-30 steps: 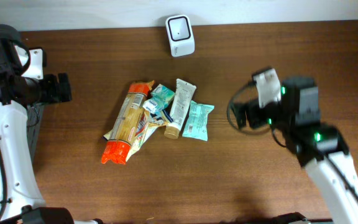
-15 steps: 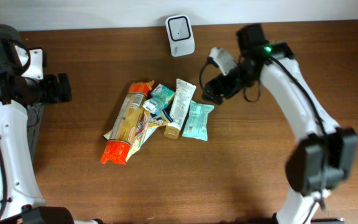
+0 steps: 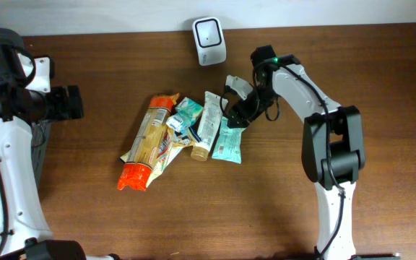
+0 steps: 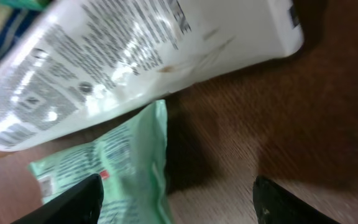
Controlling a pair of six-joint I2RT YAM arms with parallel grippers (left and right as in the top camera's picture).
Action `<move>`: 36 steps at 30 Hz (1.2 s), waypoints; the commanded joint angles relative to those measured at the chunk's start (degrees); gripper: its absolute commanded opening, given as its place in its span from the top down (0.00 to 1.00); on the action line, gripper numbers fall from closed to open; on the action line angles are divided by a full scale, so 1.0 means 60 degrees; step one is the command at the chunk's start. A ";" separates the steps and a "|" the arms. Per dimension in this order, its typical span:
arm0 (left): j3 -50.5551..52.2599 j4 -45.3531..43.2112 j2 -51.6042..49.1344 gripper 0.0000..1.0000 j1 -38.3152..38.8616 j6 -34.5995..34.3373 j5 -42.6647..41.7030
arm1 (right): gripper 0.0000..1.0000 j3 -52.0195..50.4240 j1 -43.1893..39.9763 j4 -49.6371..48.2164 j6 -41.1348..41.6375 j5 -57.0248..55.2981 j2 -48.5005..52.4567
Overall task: Scan the item barcode
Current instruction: 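Lower the right gripper onto the mint-green packet and grasp it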
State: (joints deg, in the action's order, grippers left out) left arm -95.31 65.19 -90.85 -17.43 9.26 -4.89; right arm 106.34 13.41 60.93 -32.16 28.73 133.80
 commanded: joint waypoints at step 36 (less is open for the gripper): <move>-0.0073 0.0011 0.0018 0.01 -0.0018 0.0120 0.0004 | 0.40 -0.3133 -0.1734 -0.0259 0.7067 -0.1603 -0.2065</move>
State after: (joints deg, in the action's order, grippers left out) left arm -95.31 65.34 -90.87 -17.43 9.26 -4.86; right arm 86.19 4.05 57.65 18.26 17.58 121.12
